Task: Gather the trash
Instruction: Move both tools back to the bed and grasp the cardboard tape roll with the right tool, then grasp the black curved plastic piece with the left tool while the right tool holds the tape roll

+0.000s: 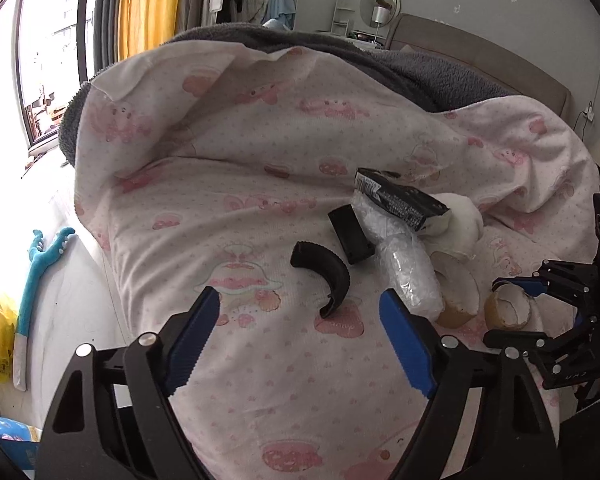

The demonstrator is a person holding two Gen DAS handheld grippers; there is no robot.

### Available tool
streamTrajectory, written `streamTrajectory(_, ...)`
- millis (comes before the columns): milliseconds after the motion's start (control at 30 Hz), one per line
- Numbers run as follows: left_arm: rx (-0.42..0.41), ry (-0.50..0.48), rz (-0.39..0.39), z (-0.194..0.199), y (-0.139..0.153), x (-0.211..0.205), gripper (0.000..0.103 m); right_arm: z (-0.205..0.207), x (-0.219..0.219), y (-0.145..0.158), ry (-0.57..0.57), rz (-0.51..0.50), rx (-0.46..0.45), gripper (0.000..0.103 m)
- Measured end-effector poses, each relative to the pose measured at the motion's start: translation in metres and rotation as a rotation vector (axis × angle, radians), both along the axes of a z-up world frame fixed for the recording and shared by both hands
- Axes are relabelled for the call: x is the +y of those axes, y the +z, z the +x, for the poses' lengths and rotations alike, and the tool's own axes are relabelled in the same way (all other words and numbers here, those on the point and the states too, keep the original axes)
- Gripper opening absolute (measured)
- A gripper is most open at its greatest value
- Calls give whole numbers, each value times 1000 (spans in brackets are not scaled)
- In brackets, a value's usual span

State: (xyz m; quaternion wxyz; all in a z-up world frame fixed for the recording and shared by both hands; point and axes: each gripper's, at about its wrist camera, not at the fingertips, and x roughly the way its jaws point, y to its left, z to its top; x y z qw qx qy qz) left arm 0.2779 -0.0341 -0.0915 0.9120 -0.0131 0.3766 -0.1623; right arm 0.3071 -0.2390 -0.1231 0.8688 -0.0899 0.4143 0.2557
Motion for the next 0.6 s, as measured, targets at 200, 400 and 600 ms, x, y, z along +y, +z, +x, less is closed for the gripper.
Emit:
streamTrajectory(200, 17, -14, -2, 8, -8, -7, 74, -1, -9, 1, -20, 20, -1, 51)
streamTrajectory(400, 27, -10, -1, 15, -14, -12, 71, -2, -22, 11, -53, 73, -41, 51)
streamTrajectory(600, 36, 7, -41, 20, -15, -11, 60, 0, -29, 20, -74, 119, -77, 51)
